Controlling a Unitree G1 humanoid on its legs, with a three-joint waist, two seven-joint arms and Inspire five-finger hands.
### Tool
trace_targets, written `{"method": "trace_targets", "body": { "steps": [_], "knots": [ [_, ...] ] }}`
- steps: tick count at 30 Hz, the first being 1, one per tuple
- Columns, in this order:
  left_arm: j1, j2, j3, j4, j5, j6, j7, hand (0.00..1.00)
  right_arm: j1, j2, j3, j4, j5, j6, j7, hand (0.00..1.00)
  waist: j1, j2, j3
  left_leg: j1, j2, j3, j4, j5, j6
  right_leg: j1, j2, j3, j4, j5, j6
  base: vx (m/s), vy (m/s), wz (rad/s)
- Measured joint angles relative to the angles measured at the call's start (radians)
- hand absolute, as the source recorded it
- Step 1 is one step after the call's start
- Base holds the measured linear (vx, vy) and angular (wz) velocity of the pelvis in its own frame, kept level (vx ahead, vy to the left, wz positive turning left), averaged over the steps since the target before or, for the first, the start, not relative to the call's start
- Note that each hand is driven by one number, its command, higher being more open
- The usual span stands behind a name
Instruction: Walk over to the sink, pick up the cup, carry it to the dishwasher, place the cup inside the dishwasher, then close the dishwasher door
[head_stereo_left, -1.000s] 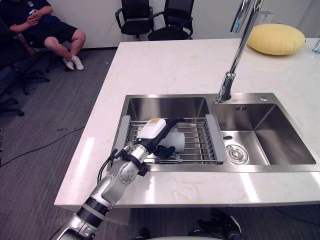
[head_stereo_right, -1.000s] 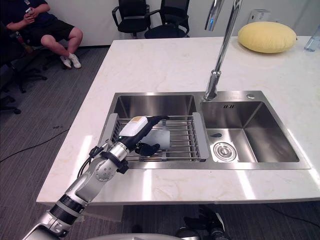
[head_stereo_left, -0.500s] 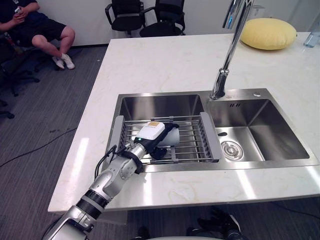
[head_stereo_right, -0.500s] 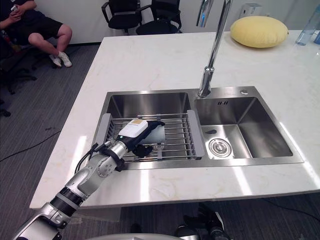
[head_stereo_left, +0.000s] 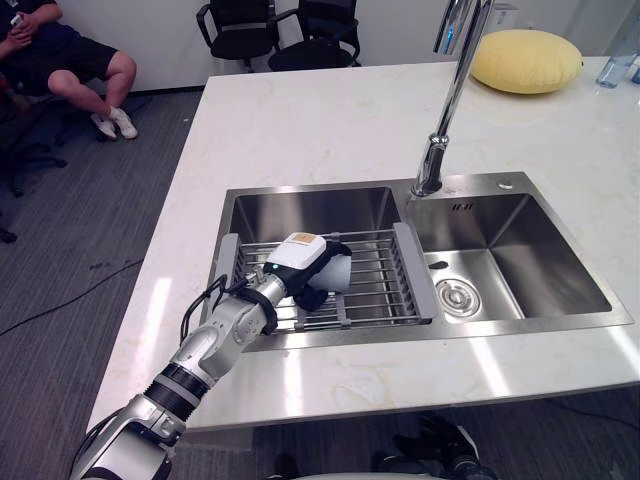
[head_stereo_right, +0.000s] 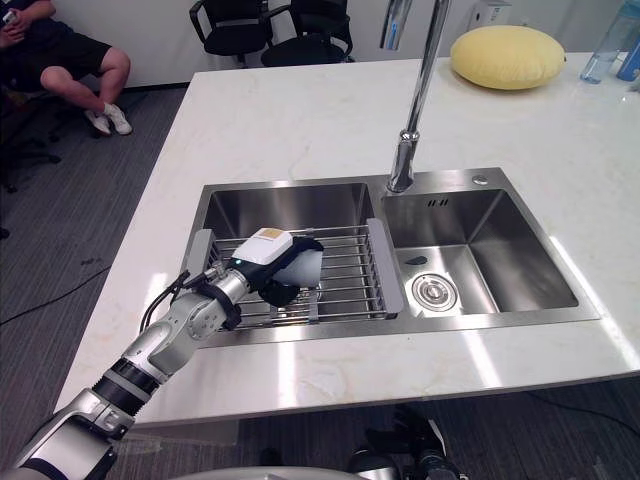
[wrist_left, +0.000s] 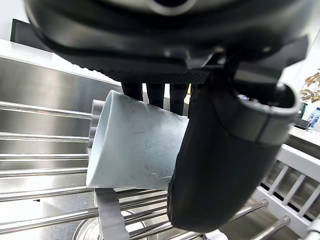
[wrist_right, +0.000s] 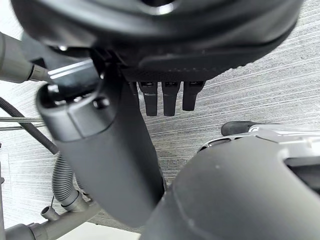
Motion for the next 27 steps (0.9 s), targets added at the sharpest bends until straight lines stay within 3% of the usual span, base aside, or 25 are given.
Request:
{"method": "trace_targets", "body": {
  "steps": [7,12,19,27],
  "knots": [
    [0.008,-0.002,0.007,-0.013,-0.089,0.007,0.024,0.3,0.001,0.0,0.002,0.0,0.004,0.0,-0.001,0.9,0.002,0.0,0.0,0.002,0.0,0.001,0.0,0.0,0.0,0.003,0.0,0.002,0.0,0.002,0.001,0.0,0.0,0.0],
    [0.131,-0.094,0.124,-0.191,-0.227,0.011,0.123,0.3,0.007,0.0,-0.001,-0.001,0.005,0.0,-0.008,0.9,0.011,0.0,0.0,0.008,0.001,0.003,0.0,0.0,0.0,0.007,0.0,0.006,0.001,0.003,0.002,0.0,0.0,0.0],
    [0.244,-0.219,0.18,-0.42,-0.445,-0.024,0.21,0.3,0.021,0.0,-0.012,-0.008,0.007,-0.002,-0.012,0.9,0.04,0.001,-0.001,0.028,0.006,0.025,0.0,0.0,0.0,0.013,0.0,0.032,0.008,0.007,-0.001,-0.02,0.007,-0.09],
    [0.377,-0.316,0.201,-0.535,-0.742,-0.083,0.244,0.3,0.03,0.002,-0.02,-0.01,0.047,-0.002,-0.033,0.9,0.062,0.001,-0.004,0.058,0.014,0.089,0.0,-0.009,0.002,0.007,0.002,0.097,0.01,0.022,0.003,-0.02,0.018,-0.23]
  ]
}}
